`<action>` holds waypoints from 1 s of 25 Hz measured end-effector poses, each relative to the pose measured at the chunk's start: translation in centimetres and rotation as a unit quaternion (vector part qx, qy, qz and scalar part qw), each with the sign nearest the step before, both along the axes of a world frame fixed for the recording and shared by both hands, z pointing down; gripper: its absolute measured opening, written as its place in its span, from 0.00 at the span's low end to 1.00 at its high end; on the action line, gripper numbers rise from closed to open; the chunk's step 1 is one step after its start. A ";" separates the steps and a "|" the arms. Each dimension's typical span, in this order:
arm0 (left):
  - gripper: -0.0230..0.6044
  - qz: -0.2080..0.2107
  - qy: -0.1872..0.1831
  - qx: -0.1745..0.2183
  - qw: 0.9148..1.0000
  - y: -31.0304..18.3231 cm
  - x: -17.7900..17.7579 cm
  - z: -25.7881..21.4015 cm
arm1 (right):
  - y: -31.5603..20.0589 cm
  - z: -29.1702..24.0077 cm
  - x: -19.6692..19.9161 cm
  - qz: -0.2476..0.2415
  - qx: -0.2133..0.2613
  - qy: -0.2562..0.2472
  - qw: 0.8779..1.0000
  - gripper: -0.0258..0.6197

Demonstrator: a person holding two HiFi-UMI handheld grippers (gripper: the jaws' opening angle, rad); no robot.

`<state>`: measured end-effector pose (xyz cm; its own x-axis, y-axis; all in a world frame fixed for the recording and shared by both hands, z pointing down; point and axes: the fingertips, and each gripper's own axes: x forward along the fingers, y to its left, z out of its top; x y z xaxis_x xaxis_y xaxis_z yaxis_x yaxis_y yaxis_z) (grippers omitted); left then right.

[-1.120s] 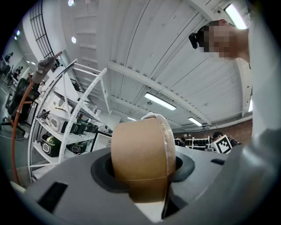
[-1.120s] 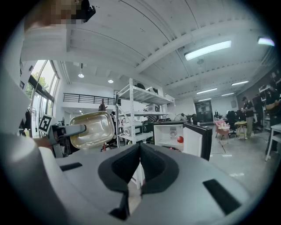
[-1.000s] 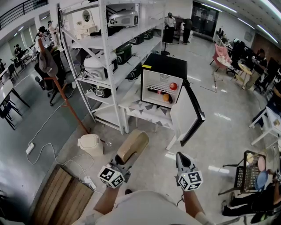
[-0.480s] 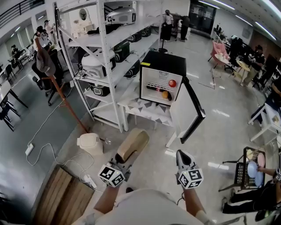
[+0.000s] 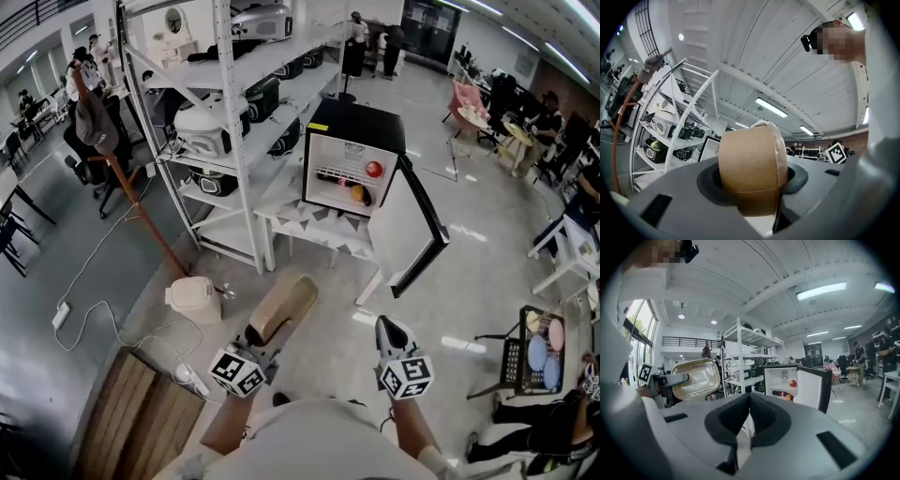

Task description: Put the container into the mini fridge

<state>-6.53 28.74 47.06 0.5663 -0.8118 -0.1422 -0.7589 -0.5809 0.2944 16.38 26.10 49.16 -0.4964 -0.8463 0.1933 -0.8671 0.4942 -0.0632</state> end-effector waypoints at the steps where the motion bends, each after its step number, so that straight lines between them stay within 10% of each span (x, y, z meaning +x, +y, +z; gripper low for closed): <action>1: 0.33 0.002 0.001 -0.001 1.000 0.0 -0.4 0.2 | 0.1 0.1 -0.5 0.001 0.000 0.003 1.000 0.05; 25: 0.33 0.032 0.008 -0.010 0.999 -1.1 -5.1 2.1 | -0.4 1.3 -4.7 0.055 0.001 -0.004 0.998 0.05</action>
